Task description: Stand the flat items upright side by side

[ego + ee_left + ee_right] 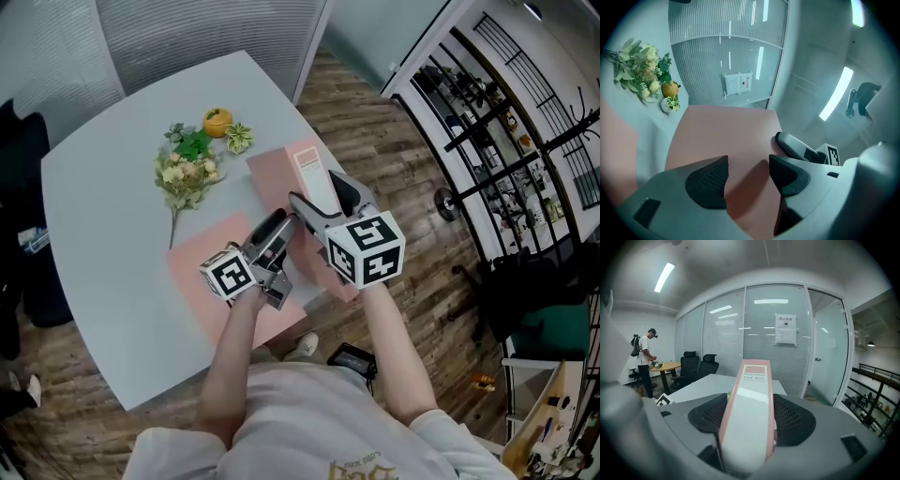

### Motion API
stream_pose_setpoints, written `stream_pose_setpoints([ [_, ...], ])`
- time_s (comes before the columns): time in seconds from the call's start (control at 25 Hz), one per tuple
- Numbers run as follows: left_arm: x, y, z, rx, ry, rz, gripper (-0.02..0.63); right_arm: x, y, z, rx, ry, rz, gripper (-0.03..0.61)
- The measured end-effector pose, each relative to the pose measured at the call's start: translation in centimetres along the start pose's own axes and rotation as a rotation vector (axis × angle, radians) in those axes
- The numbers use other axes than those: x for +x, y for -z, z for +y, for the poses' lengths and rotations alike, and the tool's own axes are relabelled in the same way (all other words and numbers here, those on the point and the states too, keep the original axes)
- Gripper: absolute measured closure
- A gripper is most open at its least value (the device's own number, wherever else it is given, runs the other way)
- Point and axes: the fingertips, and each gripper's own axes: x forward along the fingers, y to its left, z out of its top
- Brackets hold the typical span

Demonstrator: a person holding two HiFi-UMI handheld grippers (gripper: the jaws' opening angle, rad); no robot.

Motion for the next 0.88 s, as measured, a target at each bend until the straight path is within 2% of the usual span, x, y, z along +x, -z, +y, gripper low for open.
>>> stream_pose_setpoints([
  [0.36, 0.1, -0.1, -0.1, 0.065, -0.015, 0.003, 0.348, -0.9, -0.5, 0.1, -0.002, 0.001, -0.081, 0.261],
  [0.56, -0.2, 0.0, 0.0, 0.07, -0.019, -0.006, 0.347, -1.8, -0.7, 0.3, -0.013, -0.001, -0.162, 0.261],
  [0.88, -0.3, 0.2, 0.1, 0.052, -0.025, -0.01, 0.348, -2.1, -0.6, 0.4, -0.016, -0.01, -0.182, 0.261],
])
